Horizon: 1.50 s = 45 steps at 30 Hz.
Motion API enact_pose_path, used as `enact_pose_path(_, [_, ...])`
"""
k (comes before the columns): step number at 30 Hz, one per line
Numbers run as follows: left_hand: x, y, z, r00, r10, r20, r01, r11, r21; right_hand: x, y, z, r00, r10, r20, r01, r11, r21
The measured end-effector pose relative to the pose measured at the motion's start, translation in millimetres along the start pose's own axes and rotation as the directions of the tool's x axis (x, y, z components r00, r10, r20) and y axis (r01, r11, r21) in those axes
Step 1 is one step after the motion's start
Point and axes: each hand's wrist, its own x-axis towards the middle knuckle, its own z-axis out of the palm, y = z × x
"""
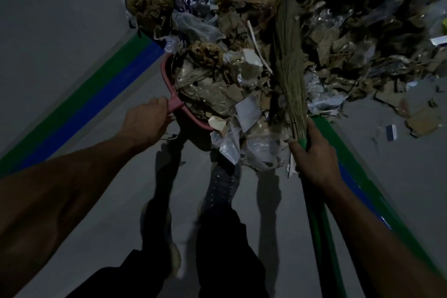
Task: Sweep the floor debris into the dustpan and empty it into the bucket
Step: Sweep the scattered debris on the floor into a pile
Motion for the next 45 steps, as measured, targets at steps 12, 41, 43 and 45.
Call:
enact_pose_path(12, [4, 10, 8, 0.991, -0.106, -0.08, 0.101, 0.993, -0.066, -4, -31, 39, 0.975, -0.16, 0.153, 0.16, 0.987, 0.016])
enact_pose_path(41, [-288, 88, -237, 0.931, -0.262, -0.256, 0.123, 0.883, -0.454, -328, -110, -156, 0.988, -0.13, -0.082, 0.125, 0.99, -0.065])
enact_pose_path(43, [-323, 79, -249, 0.924, -0.264, -0.276, 0.116, 0.883, -0.454, -362, -121, -160, 0.982, -0.16, -0.105, 0.153, 0.986, -0.065])
enact_pose_path(45, [-357, 69, -260, 0.912, -0.262, -0.317, 0.091, 0.88, -0.466, -396, -131, -161, 0.971, -0.204, -0.123, 0.194, 0.977, -0.093])
